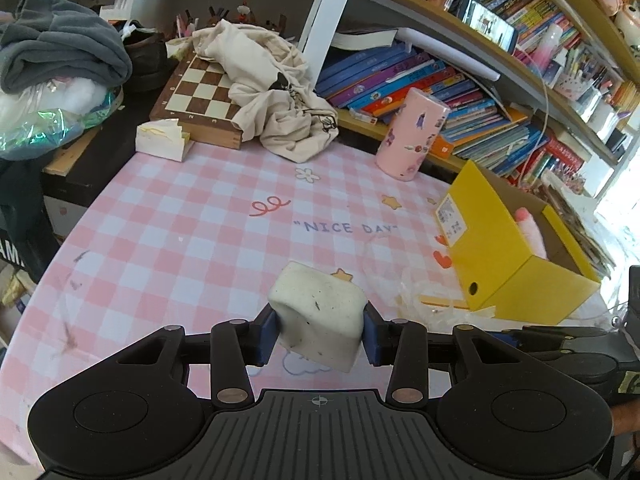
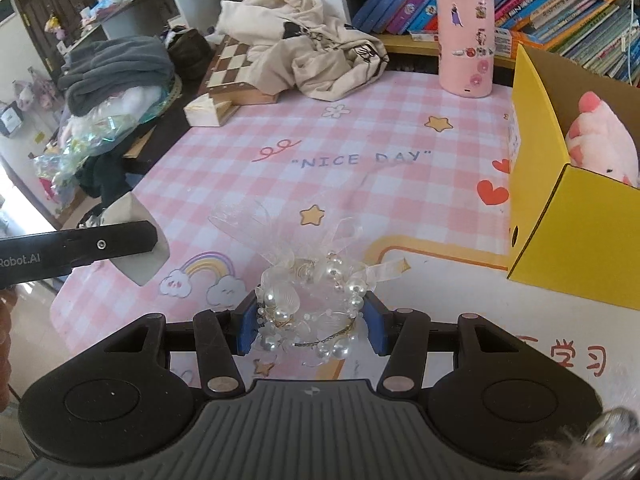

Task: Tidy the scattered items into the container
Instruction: 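Lift the pearl bracelet and white cube and carry them toward the yellow box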

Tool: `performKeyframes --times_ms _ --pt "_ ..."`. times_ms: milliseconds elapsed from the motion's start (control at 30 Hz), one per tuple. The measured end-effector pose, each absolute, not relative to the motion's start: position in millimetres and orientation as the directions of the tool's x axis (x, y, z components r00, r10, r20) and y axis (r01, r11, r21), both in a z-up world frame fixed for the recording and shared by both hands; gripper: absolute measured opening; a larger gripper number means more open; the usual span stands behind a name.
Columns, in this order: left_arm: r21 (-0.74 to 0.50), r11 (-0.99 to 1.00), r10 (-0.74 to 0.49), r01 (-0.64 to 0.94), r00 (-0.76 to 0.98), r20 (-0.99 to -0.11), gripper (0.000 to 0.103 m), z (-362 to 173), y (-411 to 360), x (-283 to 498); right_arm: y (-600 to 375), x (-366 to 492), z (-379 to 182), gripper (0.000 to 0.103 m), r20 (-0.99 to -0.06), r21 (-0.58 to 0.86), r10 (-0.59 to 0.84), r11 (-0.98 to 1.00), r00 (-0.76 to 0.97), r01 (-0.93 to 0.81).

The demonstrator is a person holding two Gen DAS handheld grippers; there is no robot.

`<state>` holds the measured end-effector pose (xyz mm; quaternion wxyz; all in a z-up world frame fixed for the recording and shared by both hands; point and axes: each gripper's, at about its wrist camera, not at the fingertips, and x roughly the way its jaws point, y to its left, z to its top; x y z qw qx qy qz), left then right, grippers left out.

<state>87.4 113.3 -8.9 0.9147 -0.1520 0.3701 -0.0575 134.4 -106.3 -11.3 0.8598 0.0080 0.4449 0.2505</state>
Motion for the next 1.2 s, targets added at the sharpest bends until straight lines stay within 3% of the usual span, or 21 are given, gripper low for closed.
performKeyframes --times_ms 600,1200 --pt "-0.360 0.933 -0.249 0.006 0.733 -0.633 0.039 -2 114 54 -106 99 3 0.050 -0.754 0.243 0.456 0.862 0.472 -0.445" --pt "-0.412 0.906 -0.353 0.099 0.715 -0.604 0.038 1 97 38 -139 64 13 0.050 -0.751 0.263 0.397 0.913 0.528 -0.314"
